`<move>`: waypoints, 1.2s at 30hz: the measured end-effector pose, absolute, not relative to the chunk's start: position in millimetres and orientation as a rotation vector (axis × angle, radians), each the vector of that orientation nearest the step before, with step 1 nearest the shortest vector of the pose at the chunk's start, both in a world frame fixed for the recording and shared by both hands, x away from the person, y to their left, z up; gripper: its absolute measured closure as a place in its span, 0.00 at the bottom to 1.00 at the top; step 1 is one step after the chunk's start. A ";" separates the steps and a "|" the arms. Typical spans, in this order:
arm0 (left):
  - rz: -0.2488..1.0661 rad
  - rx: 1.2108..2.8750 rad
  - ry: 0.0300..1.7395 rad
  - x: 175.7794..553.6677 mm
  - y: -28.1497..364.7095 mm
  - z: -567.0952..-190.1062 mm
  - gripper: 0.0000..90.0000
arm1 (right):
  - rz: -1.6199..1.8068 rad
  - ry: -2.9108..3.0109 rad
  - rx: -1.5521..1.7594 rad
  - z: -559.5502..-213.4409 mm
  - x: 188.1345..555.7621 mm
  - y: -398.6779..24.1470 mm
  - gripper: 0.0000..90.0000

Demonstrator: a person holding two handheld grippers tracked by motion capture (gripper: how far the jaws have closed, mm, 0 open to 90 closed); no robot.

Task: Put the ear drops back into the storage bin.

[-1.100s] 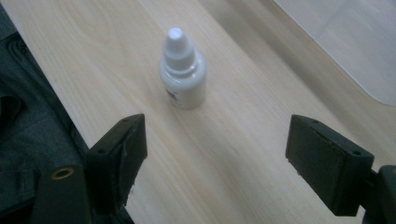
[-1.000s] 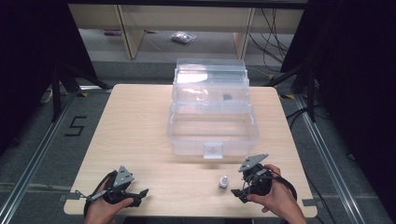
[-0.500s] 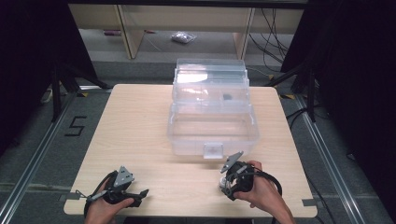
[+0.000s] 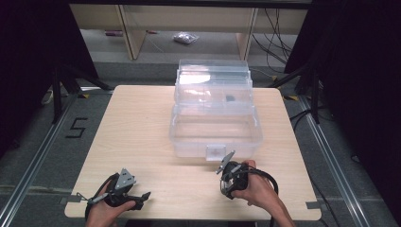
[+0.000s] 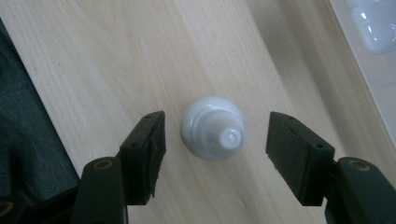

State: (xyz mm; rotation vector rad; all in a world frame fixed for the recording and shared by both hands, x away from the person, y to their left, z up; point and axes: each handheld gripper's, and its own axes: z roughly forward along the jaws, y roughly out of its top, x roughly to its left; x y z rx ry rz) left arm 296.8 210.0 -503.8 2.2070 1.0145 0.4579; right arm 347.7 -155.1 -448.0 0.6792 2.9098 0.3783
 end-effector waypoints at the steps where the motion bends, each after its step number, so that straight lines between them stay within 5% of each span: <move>1: 0.457 2.208 1.013 297.1 210.1 -503.7 0.18 | 0.364 2.915 0.675 -448.9 348.5 -153.9 0.45; 19: 0.462 2.158 1.025 296.0 209.1 -503.4 0.18 | 0.321 2.977 0.641 -458.8 356.9 -146.9 0.66; 36: 0.468 2.168 1.026 297.1 210.2 -503.7 0.19 | 0.302 2.930 0.641 -435.4 357.7 -148.2 0.67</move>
